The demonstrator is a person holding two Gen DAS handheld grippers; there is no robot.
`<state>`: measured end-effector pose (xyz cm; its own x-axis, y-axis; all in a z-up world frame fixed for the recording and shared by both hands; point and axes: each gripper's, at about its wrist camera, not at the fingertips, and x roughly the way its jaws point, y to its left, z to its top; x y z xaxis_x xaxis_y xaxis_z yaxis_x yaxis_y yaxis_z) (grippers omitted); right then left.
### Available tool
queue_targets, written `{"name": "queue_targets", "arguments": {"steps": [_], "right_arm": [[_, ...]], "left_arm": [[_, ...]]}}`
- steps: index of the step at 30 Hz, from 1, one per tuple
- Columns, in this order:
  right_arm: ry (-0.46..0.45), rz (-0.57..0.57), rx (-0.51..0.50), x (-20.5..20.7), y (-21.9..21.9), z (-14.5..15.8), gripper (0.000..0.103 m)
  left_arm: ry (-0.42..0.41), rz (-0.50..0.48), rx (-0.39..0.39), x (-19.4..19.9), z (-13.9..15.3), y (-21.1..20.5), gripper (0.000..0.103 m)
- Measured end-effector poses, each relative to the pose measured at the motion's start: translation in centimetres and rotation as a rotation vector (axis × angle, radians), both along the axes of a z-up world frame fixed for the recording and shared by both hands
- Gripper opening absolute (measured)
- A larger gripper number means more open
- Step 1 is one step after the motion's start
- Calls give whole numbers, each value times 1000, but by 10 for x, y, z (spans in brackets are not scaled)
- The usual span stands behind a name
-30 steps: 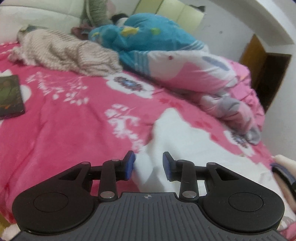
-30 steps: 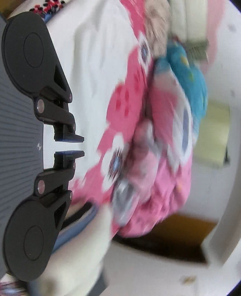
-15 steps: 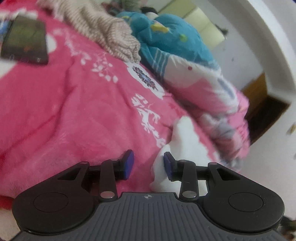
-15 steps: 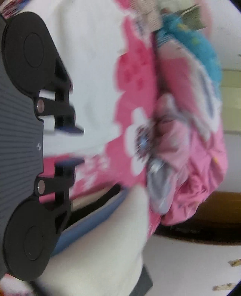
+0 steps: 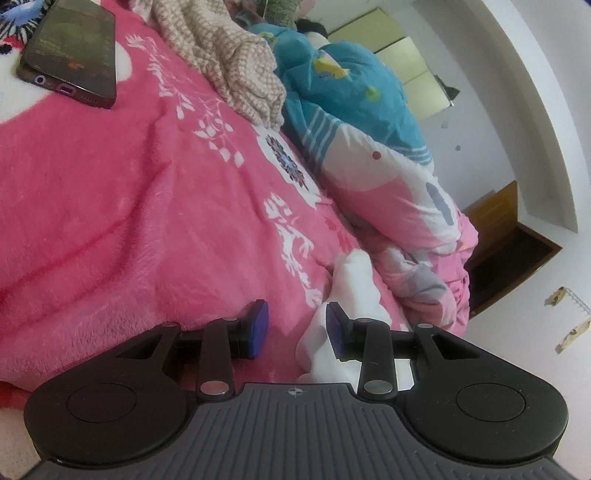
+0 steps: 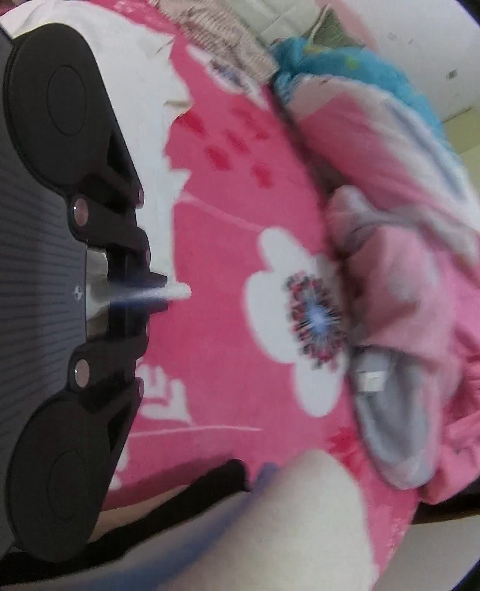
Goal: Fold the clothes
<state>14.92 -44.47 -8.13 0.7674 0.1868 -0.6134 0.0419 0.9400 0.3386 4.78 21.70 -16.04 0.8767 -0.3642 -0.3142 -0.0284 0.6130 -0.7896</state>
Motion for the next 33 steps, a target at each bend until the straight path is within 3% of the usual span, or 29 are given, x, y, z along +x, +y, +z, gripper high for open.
{"name": "queue_targets", "arguments": {"steps": [3,5,9,12,15,18,20,24,27,33], "right_arm": [[-129,-50,-34,-27,6,18,3],[-163,-104,-66,-35,6,18,3],[-108,-183,-88,-23,-3,-11,3],[6,-268,-181,-5,-11,-39,5],[-11,-286,-129,-16,-15,-30,8],[-117,-251,-202,-38,6,3,12],[-185,-136,-265,-47,37,26,21],[-251,229,-324,-38,115,52,50],[-241,488,-348,-18,178,49,51],[-181,778,-458,39,272,18,49]], "left_arm": [[0,3,11,1,1,-1,35],[1,4,16,2,1,-1,35],[0,3,12,2,0,0,35],[-1,4,12,2,0,0,35],[-1,3,13,1,0,-1,35],[-2,6,10,1,-1,-1,35],[-5,8,3,1,-1,0,35],[-13,7,-27,-1,-3,3,35],[-16,1,-35,-2,-3,4,35],[-26,-9,-56,-3,-4,8,35]]}}
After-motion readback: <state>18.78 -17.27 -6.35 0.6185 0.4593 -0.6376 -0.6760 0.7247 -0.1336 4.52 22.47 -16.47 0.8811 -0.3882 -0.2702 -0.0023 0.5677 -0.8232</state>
